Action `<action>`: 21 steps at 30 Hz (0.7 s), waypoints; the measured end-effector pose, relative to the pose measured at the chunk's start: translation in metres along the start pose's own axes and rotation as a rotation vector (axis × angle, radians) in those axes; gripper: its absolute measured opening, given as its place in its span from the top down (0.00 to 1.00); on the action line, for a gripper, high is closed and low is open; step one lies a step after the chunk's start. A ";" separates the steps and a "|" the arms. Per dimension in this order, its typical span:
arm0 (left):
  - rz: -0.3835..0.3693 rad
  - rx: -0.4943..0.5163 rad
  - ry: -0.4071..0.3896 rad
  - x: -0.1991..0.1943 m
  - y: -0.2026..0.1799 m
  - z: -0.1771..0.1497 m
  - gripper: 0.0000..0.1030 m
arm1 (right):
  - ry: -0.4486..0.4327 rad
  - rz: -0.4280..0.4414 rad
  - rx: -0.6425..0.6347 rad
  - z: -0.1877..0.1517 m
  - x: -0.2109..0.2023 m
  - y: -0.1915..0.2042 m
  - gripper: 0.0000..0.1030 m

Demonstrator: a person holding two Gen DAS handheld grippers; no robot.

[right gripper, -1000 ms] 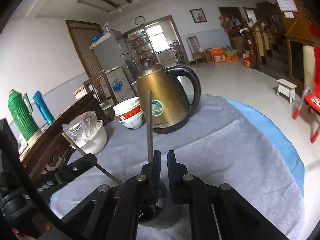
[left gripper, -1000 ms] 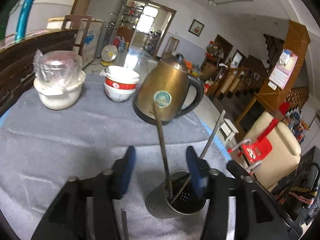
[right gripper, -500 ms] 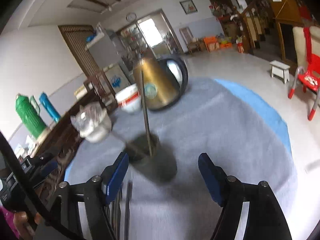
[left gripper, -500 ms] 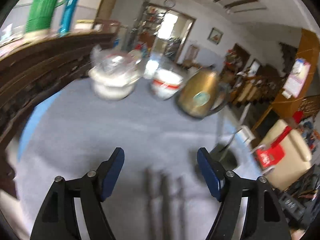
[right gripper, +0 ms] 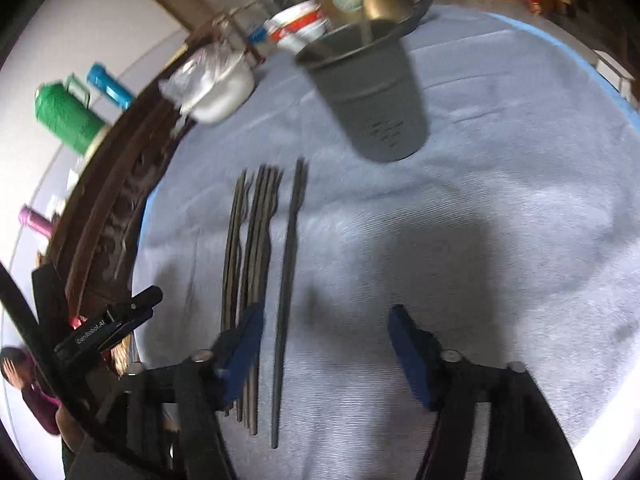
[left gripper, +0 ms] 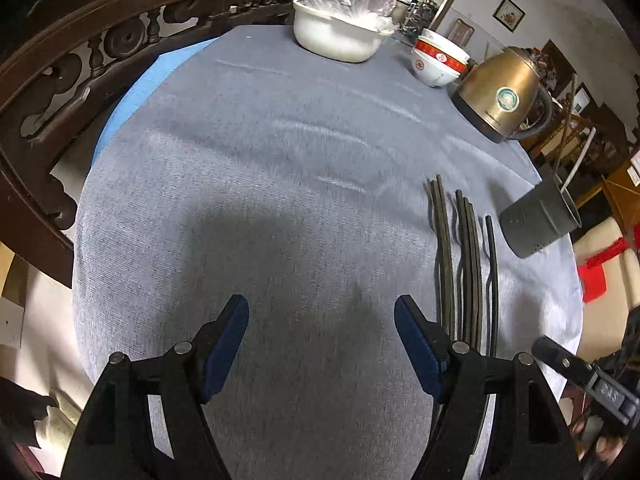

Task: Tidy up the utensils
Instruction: 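Move back to the chopsticks and close the right tool on one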

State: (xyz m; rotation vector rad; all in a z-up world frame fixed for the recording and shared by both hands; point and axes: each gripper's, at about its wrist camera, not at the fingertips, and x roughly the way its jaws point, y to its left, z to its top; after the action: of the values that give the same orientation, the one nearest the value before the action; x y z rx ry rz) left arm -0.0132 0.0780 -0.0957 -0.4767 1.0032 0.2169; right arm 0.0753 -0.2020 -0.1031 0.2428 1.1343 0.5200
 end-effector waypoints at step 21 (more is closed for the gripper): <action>-0.029 0.101 0.125 0.015 -0.022 -0.003 0.27 | 0.111 -0.176 -0.064 0.050 0.062 0.032 0.92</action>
State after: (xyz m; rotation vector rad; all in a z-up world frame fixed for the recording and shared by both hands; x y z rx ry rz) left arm 0.0008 0.0566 -0.1036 -0.4166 1.1226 0.1108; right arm 0.1317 -0.1393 -0.1183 0.0585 1.2318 0.4164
